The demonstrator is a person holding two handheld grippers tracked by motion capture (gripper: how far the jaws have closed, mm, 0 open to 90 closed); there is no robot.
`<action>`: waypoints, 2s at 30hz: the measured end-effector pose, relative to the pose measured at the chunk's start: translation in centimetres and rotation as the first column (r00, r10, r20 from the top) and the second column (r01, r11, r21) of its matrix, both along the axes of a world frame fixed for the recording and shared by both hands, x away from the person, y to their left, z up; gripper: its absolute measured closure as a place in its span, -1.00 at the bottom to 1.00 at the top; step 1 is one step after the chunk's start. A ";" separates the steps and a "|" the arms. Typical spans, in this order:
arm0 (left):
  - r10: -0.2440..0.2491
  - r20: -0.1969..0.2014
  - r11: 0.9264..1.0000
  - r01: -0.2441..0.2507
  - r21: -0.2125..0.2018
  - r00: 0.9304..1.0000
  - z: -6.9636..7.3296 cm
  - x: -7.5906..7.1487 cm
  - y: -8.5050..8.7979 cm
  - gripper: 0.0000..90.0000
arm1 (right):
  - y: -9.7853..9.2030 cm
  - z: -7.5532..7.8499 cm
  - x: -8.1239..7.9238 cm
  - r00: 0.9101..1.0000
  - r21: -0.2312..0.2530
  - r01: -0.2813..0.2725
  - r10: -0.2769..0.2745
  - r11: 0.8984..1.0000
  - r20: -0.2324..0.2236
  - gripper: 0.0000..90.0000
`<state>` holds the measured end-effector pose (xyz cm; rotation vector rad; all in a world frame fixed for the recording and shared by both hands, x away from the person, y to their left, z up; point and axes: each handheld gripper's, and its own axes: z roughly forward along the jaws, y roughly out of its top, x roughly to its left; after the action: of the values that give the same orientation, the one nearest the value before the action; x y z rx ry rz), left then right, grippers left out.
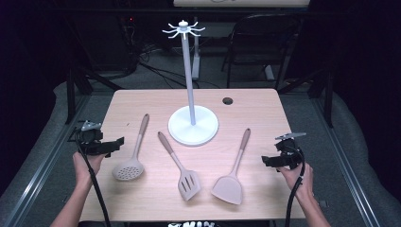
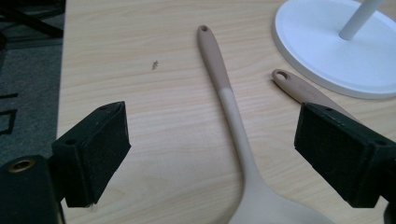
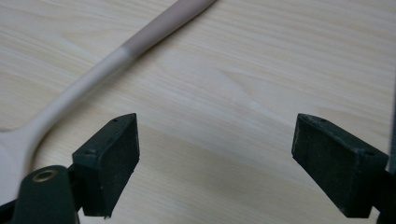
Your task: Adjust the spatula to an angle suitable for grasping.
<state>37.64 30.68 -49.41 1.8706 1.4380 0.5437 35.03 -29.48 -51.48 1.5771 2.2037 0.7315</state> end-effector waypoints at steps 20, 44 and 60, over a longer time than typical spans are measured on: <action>-0.041 -0.024 0.999 0.041 0.021 0.999 -0.3 -0.1 -2.4 -0.82 | 3.0 0.6 0.1 0.994 0.014 -0.069 0.070 0.998 -0.085 -0.65; -0.047 -0.048 0.999 0.047 0.016 0.998 -0.9 0.0 -2.2 -0.85 | 8.8 -2.6 2.3 0.968 0.071 -0.149 0.160 0.986 -0.192 -0.17; -0.059 -0.061 0.998 0.061 0.026 0.996 -1.0 0.1 -2.6 -0.84 | 9.7 -3.3 2.8 0.967 0.070 -0.143 0.155 0.987 -0.204 -0.01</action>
<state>37.75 28.04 -50.44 1.9603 1.4141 0.4842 37.82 -19.74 -54.78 1.5924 2.4968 0.7017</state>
